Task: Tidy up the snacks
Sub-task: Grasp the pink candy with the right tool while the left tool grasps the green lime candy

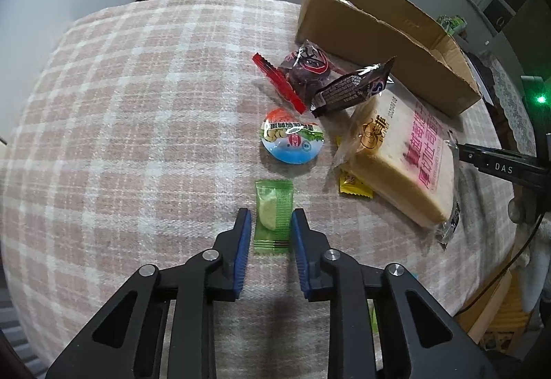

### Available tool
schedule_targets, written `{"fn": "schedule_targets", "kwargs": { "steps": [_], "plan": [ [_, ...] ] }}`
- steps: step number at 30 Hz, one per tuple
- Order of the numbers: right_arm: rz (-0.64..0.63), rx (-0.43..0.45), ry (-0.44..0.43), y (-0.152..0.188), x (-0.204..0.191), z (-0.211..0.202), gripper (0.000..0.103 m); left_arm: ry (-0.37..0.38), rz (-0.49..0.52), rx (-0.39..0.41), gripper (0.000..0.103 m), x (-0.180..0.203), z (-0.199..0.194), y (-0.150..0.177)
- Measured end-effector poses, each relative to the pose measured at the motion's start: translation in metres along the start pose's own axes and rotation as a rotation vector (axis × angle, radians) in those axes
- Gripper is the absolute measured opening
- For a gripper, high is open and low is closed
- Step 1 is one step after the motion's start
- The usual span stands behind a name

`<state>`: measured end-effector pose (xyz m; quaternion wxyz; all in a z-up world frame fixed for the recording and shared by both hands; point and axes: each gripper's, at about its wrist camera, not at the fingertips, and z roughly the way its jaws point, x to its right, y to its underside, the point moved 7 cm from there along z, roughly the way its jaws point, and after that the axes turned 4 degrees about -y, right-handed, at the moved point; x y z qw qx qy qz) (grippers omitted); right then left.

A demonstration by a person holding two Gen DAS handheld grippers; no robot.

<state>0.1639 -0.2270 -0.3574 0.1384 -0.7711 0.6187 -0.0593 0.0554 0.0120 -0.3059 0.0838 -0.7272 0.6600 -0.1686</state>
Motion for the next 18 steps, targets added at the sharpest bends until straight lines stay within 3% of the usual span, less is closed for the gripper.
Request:
{"fn": "schedule_targets", "kwargs": {
  "steps": [3,9,18],
  "plan": [
    [-0.011,-0.002,0.003,-0.003,-0.005,0.002,0.022,-0.003,0.002,0.001,0.020,0.000,0.000,0.000],
    [-0.007,0.004,-0.010,-0.004,-0.006,0.002,0.021,0.005,-0.006,0.002,0.020,0.000,-0.001,-0.001],
    [-0.001,0.041,-0.029,0.014,0.008,-0.031,0.021,0.022,-0.019,0.016,0.019,0.002,-0.011,0.000]
  ]
}}
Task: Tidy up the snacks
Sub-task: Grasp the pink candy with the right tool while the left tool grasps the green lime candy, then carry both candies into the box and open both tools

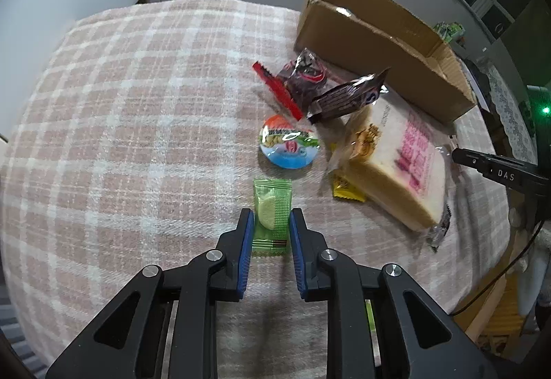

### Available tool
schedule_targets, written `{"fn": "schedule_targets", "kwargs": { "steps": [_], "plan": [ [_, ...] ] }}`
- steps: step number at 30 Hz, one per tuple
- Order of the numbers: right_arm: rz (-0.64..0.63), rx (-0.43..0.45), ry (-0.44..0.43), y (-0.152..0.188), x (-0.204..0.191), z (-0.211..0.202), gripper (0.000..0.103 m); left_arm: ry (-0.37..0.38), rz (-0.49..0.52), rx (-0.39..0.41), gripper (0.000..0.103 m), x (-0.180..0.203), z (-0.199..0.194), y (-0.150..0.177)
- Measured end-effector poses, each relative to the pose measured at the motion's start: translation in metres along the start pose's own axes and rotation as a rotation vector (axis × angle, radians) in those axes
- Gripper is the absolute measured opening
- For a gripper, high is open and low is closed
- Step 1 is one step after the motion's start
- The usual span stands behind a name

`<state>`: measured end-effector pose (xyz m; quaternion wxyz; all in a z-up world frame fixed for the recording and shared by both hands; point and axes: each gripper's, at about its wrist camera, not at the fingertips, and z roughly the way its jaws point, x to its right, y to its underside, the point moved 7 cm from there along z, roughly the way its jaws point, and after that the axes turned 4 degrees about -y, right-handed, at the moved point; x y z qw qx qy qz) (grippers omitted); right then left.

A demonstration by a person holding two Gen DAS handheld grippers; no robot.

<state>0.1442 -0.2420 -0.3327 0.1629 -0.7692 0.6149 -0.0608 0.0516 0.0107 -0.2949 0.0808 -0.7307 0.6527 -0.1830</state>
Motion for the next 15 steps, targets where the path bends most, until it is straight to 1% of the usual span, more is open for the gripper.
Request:
{"fn": "schedule_targets", "kwargs": {
  "steps": [9,15],
  "plan": [
    [0.026,0.060,-0.042,-0.004,0.007,-0.034,0.021,0.038,-0.004,0.040,0.019,0.005,-0.019,-0.016],
    [0.020,0.120,-0.058,-0.018,0.007,-0.063,0.021,0.064,0.012,0.093,0.019,0.013,-0.034,-0.044]
  ]
}}
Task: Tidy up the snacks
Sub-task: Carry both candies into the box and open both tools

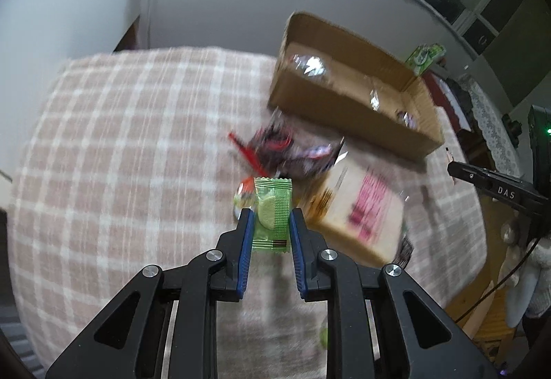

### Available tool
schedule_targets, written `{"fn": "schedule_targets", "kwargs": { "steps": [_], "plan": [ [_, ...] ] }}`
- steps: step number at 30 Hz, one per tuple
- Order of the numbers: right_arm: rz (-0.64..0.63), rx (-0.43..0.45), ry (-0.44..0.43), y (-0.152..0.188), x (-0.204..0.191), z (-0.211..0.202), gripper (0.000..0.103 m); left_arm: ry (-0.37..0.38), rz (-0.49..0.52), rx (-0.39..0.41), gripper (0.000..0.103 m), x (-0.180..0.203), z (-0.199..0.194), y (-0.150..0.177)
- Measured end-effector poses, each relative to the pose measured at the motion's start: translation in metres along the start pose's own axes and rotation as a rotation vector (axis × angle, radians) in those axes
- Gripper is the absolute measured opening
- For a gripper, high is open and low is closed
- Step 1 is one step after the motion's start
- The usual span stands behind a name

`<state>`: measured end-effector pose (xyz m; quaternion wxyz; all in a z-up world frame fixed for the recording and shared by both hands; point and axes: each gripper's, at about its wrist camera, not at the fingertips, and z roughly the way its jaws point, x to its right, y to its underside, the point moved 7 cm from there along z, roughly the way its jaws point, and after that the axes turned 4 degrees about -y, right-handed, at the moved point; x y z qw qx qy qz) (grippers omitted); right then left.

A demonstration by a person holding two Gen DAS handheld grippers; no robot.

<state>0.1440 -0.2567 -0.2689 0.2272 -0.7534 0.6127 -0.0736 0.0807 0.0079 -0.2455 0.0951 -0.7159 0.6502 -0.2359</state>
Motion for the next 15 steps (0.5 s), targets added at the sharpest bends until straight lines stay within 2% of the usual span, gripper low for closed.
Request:
{"fn": "schedule_targets", "kwargs": {
  "steps": [4,15],
  "plan": [
    [0.001,0.032,-0.005,-0.021,-0.003,-0.011,0.021,0.015,0.024,0.036,0.019,0.008,-0.004,-0.026],
    [-0.018,0.077,0.004,-0.071,-0.005,-0.009,0.021,0.045,0.106,0.096,0.019,0.038,0.001,-0.085]
  ]
}}
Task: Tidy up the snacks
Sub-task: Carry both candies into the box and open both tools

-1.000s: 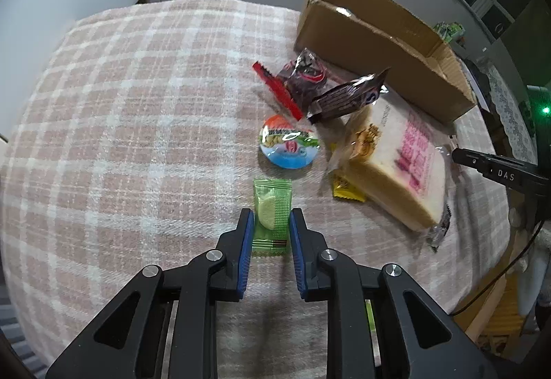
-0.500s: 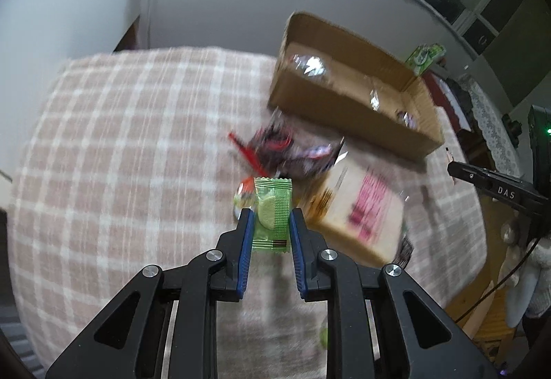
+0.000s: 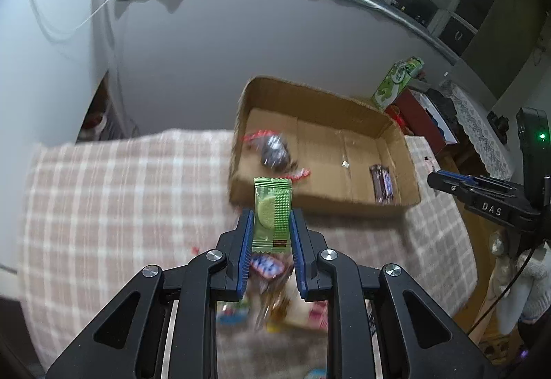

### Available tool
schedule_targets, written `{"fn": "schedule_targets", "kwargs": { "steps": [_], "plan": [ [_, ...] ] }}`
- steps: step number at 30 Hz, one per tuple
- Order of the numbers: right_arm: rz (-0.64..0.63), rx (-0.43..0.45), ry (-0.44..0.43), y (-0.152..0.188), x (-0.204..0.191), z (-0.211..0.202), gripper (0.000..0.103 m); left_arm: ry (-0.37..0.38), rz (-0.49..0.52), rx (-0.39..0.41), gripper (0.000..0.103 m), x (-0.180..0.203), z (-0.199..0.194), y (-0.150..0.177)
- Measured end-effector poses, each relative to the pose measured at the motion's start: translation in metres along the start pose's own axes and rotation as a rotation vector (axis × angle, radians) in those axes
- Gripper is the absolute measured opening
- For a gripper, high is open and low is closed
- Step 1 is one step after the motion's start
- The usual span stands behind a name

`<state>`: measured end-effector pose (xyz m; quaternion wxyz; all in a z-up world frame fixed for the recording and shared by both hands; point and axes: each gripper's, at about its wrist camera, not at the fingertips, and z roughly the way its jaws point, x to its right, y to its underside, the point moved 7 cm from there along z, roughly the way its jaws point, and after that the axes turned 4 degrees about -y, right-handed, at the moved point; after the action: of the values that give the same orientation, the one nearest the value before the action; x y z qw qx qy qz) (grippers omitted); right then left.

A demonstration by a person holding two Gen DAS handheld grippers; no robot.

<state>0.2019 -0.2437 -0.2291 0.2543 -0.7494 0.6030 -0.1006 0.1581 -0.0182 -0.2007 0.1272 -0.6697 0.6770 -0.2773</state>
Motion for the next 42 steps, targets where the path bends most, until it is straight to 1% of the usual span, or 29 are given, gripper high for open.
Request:
{"fn": "schedule_targets", "kwargs": {
  "steps": [4,9,18,23,27,28,30,31,32,33,34,35,42],
  "plan": [
    [-0.006,0.002,0.007,-0.014,0.003,0.006,0.021,0.014,0.027,0.008,0.019,0.012,0.010,-0.020],
    [-0.016,-0.009,0.021,-0.026,0.007,0.019,0.021,0.026,0.046,0.002,0.019,0.025,0.026,-0.036],
    [-0.020,-0.039,0.015,-0.036,0.006,0.044,0.021,0.038,0.064,-0.042,0.019,0.041,0.059,-0.042],
    [-0.007,-0.053,0.008,-0.036,0.007,0.053,0.021,0.037,0.057,-0.061,0.019,0.043,0.071,-0.043],
    [-0.008,-0.064,0.002,-0.035,0.007,0.057,0.021,0.026,0.062,-0.059,0.020,0.044,0.074,-0.043],
    [-0.010,-0.066,0.002,-0.035,0.007,0.058,0.021,0.026,0.062,-0.062,0.020,0.044,0.075,-0.044],
    [-0.017,-0.068,0.002,-0.036,0.006,0.058,0.022,0.024,0.060,-0.082,0.031,0.044,0.078,-0.042],
    [-0.019,-0.069,0.004,-0.036,0.005,0.058,0.026,0.017,0.061,-0.079,0.035,0.043,0.078,-0.043],
    [-0.022,-0.065,0.010,-0.036,0.005,0.057,0.038,0.009,0.061,-0.076,0.035,0.043,0.077,-0.043],
    [-0.024,-0.057,0.018,-0.037,0.005,0.056,0.047,0.008,0.057,-0.080,0.035,0.042,0.077,-0.042],
    [-0.025,-0.048,0.021,-0.038,0.005,0.054,0.060,0.008,0.054,-0.080,0.035,0.041,0.076,-0.042],
    [-0.027,-0.040,0.017,-0.038,0.004,0.053,0.062,0.004,0.054,-0.075,0.035,0.040,0.074,-0.042],
    [-0.039,-0.046,0.012,-0.035,-0.002,0.049,0.062,0.005,0.053,-0.058,0.035,0.035,0.064,-0.044]
  ]
}}
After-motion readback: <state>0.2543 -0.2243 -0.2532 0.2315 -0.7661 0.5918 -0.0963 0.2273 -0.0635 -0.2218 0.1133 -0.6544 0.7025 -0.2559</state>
